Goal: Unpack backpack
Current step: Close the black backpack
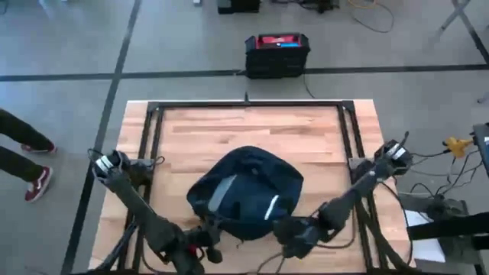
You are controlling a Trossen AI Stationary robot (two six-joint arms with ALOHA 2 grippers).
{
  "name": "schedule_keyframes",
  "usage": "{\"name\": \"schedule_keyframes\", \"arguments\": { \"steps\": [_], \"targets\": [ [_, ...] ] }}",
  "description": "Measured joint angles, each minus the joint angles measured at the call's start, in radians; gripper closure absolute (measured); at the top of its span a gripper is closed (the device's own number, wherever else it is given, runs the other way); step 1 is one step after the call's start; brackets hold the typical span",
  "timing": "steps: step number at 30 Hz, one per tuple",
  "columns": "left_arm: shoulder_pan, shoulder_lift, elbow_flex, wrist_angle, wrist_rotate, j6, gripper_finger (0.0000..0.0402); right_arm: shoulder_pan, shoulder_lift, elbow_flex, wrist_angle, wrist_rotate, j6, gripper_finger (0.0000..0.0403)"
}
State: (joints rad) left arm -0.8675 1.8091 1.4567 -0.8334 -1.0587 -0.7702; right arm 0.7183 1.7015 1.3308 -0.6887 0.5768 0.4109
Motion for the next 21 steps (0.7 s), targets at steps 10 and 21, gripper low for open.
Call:
{"name": "schedule_keyframes", "arguments": {
  "steps": [10,21],
  "targets": [
    [-0.052,0.0,-0.043,-0.096,-0.056,-0.229,0.0401,0.049,-0.199,-0.111,-0.223,0.07,0.19,0.0403],
    [0.072,0.002,-0.284,1.081,0.179,0.699,0.04,0.006,-0.196,-0.154,-0.134,0.079,0.104,0.0375]
  ]
}}
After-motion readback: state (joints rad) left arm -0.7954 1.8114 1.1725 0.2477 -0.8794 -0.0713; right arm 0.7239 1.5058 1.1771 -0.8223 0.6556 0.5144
